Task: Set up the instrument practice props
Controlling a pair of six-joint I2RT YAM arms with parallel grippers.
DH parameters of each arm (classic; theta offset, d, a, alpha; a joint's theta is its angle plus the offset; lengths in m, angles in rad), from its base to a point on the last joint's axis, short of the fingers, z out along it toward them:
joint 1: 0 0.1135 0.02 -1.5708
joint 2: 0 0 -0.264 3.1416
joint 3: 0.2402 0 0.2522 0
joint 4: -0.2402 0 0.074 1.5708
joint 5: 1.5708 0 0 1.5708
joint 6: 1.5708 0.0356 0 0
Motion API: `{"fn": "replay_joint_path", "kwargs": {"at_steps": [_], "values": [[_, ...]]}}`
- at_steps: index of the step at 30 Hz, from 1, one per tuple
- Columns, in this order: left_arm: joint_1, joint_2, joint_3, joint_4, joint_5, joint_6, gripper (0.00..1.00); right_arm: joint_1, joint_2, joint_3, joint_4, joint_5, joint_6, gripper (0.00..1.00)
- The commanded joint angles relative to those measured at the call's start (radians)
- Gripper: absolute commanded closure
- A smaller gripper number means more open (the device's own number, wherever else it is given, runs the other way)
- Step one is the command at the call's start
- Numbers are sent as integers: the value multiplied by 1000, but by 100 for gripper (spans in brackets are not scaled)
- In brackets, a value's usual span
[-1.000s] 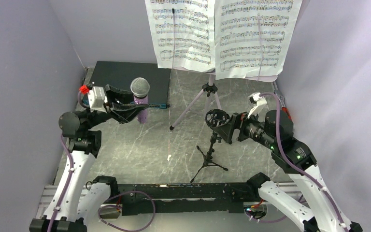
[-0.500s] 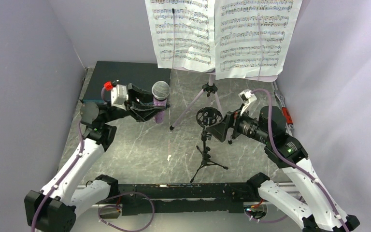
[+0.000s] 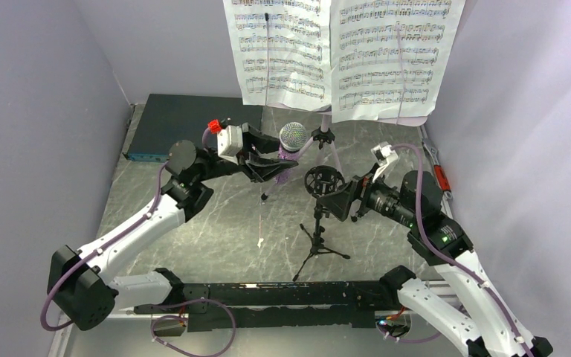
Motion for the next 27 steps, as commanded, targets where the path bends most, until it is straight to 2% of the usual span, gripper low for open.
{"fn": "replay_joint_path", "kwargs": {"at_steps": [1, 8, 13, 21, 27], "values": [[-32, -6, 69, 121, -88, 9, 97, 2, -33, -63, 88, -82, 19, 0], [-50, 22, 93, 209, -161, -76, 97, 3, -57, -101, 126, -155, 24, 0], [-59, 19, 122, 189, -192, -76, 97, 3, -59, -126, 172, -210, 28, 0], [-62, -82, 117, -27, -397, 111, 97, 4, -1, -63, 90, -89, 3, 0], [-62, -134, 83, -52, -455, 186, 97, 3, 88, -25, 169, -234, -45, 0]]}}
